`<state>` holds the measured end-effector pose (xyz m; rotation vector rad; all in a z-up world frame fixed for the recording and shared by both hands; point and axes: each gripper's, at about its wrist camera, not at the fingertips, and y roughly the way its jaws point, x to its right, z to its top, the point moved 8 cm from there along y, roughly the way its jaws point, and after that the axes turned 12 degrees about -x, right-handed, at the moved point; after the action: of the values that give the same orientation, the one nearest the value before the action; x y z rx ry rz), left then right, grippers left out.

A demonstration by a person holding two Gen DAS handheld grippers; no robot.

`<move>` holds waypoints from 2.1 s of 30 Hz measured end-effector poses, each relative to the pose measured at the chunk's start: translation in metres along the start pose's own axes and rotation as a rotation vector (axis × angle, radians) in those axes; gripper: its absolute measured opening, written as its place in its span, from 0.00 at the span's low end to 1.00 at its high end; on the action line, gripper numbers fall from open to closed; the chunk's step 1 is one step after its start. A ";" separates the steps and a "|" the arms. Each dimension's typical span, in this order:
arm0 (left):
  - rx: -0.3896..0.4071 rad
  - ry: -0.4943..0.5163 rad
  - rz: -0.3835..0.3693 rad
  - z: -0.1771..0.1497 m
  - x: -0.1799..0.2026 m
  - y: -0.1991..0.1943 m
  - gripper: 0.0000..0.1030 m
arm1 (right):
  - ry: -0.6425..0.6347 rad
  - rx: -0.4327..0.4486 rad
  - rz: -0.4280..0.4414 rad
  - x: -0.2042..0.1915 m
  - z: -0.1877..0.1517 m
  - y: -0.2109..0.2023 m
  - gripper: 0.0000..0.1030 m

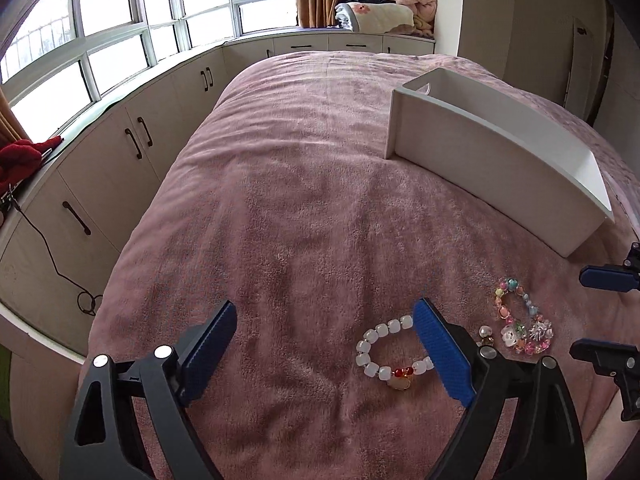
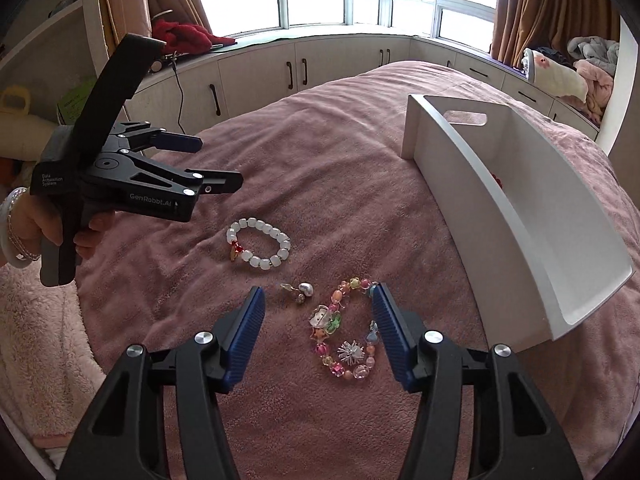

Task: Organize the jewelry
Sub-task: 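Move left tool to the white bead bracelet while right tool moves to the colorful beaded bracelet, then close left tool on the white bead bracelet and lift it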

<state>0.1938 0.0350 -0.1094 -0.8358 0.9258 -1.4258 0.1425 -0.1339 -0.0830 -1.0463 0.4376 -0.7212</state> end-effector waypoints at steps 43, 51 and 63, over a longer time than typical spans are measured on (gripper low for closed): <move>-0.104 -0.175 -0.290 -0.035 -0.008 0.024 0.23 | -0.027 -0.083 0.159 -0.007 0.009 0.071 0.15; -0.182 -0.051 -0.154 -0.023 0.023 0.051 0.39 | -0.020 -0.059 0.153 -0.009 0.008 0.059 0.15; -0.247 0.189 -0.029 -0.012 0.035 0.062 0.17 | 0.013 -0.002 0.179 -0.001 0.008 0.037 0.15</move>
<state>0.2074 0.0011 -0.1717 -0.9094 1.2569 -1.4519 0.1591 -0.1170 -0.1130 -0.9912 0.5365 -0.5680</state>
